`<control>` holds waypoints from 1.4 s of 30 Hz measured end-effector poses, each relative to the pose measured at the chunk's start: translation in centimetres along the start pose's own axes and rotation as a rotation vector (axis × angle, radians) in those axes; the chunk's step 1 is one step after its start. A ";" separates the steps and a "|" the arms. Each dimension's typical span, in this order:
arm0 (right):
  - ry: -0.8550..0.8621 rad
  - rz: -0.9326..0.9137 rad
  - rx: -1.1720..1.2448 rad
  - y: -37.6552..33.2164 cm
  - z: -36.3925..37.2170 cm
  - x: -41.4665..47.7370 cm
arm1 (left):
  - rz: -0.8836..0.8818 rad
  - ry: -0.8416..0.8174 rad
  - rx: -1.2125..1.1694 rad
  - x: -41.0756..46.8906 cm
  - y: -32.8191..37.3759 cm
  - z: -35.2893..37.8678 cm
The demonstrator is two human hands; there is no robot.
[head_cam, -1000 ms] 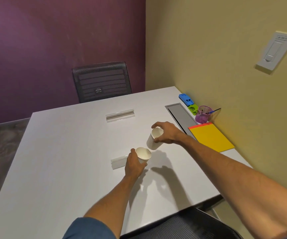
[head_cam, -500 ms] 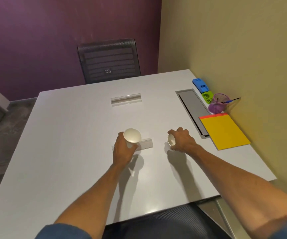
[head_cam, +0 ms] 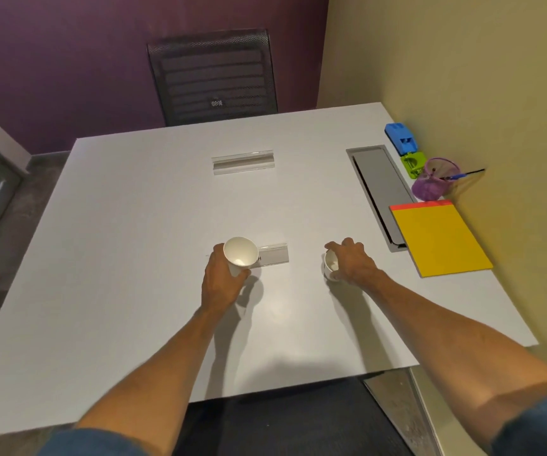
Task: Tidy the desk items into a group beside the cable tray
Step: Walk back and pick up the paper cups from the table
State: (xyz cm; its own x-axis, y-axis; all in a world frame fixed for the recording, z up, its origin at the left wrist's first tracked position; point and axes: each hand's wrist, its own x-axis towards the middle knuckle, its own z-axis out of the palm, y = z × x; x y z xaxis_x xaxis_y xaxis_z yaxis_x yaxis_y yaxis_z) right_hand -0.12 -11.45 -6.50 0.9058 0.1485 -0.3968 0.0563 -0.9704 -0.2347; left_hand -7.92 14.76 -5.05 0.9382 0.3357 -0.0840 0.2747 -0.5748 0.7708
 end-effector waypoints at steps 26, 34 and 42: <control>0.100 -0.501 0.018 -19.6 -6.4 -5.5 | -0.043 0.195 -0.105 -7.5 1.0 -8.5; -0.061 -0.749 0.084 -31.4 -2.9 -12.7 | -0.057 0.276 -0.111 -10.8 -4.7 -17.9; -0.114 -0.763 0.069 -42.2 1.9 -19.4 | -0.069 0.233 -0.071 -15.4 -13.8 -27.5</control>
State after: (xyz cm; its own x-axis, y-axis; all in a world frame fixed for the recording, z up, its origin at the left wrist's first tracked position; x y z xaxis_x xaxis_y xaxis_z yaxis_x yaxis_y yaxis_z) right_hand -20.88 26.96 9.40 0.5776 0.7936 -0.1912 0.6179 -0.5781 -0.5329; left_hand -31.97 37.99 2.95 0.8418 0.5398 0.0037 0.3130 -0.4938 0.8113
